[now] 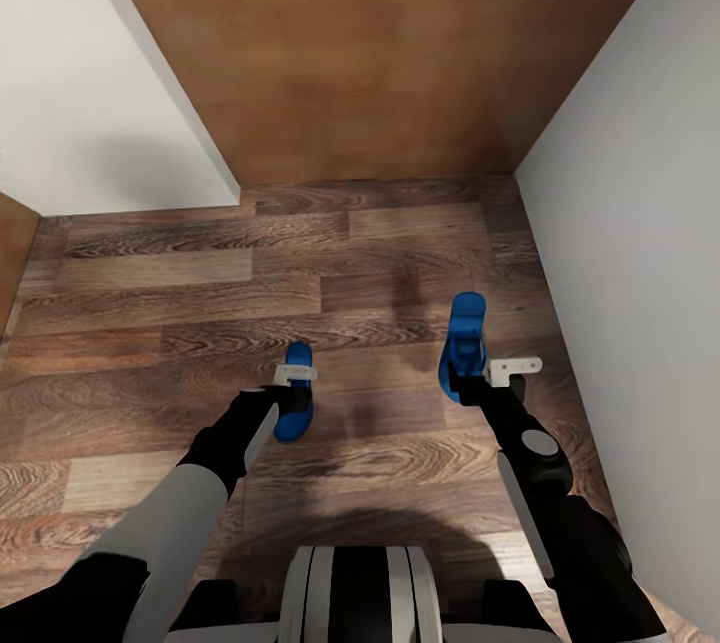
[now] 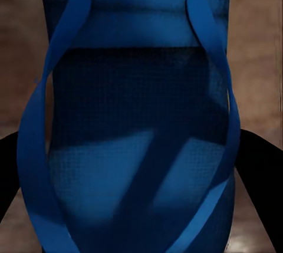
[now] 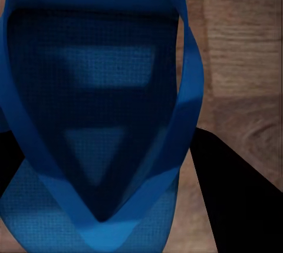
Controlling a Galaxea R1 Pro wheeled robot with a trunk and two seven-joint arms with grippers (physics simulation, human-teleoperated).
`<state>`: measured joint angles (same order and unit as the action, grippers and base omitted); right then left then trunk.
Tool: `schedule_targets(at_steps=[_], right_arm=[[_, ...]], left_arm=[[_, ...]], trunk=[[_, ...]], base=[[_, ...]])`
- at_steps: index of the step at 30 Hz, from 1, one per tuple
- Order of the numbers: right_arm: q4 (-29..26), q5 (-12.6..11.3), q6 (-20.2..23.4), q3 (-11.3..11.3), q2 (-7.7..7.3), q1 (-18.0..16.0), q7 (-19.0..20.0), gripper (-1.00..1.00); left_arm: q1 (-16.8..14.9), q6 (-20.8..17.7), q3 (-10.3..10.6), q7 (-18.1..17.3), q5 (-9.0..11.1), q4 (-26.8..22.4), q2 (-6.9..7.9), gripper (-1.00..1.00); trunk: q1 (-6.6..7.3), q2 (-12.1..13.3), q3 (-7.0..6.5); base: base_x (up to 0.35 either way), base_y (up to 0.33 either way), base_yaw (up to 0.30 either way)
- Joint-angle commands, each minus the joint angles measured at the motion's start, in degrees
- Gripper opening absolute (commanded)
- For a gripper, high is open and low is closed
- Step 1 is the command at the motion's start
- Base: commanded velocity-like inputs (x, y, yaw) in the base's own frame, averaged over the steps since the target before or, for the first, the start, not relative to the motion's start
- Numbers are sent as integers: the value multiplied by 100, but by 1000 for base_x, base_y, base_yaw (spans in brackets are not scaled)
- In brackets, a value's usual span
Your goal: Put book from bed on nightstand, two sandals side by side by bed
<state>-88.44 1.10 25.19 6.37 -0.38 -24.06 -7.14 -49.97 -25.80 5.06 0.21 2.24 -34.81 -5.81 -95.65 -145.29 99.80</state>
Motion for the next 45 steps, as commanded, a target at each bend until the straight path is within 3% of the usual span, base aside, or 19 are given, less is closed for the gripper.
schedule_targets(at_steps=[1,13,19,23,25,26,34,38,45], right_arm=[[-9,4,37,13,-2,-2,-33,-100],[-4,4,68,15,-6,-2,-24,-100],[26,-8,379,14,-3,-1,-37,-100],[3,2,754,-1,-5,25,-48,-100],[4,-15,880,-14,-6,83,-46,-100],[12,-47,931,-26,-6,119,-40,-100],[-12,-87,1473,-39,-6,284,-26,-100],[20,-84,1556,-30,-3,408,-27,-100],[22,-75,1701,-48,-12,428,-31,-100]], left_arm=[[2,-34,11,8,21,-8,2,-100],[-2,-67,-17,67,25,-8,0,-100],[4,-166,-20,80,26,-47,0,-100],[192,-598,3,84,23,-957,0,-100],[630,-891,19,84,21,-1822,0,-100],[1014,-1141,28,80,22,-2548,4,-100],[2651,-1887,57,91,-28,-5124,68,-100],[2841,-2154,260,93,-42,-5370,55,-100],[2860,-2149,277,67,31,-5386,-7,-100]], trunk=[[3,0,-20],[34,16,-286],[49,24,-419],[60,30,-507],[65,32,-552],[67,34,-574],[88,45,-751],[98,50,-840],[116,59,-995]], base=[[0,0,0],[0,0,0],[0,0,0],[0,0,0],[0,0,0],[0,0,0],[0,0,0],[0,0,0],[-236,0,0]])
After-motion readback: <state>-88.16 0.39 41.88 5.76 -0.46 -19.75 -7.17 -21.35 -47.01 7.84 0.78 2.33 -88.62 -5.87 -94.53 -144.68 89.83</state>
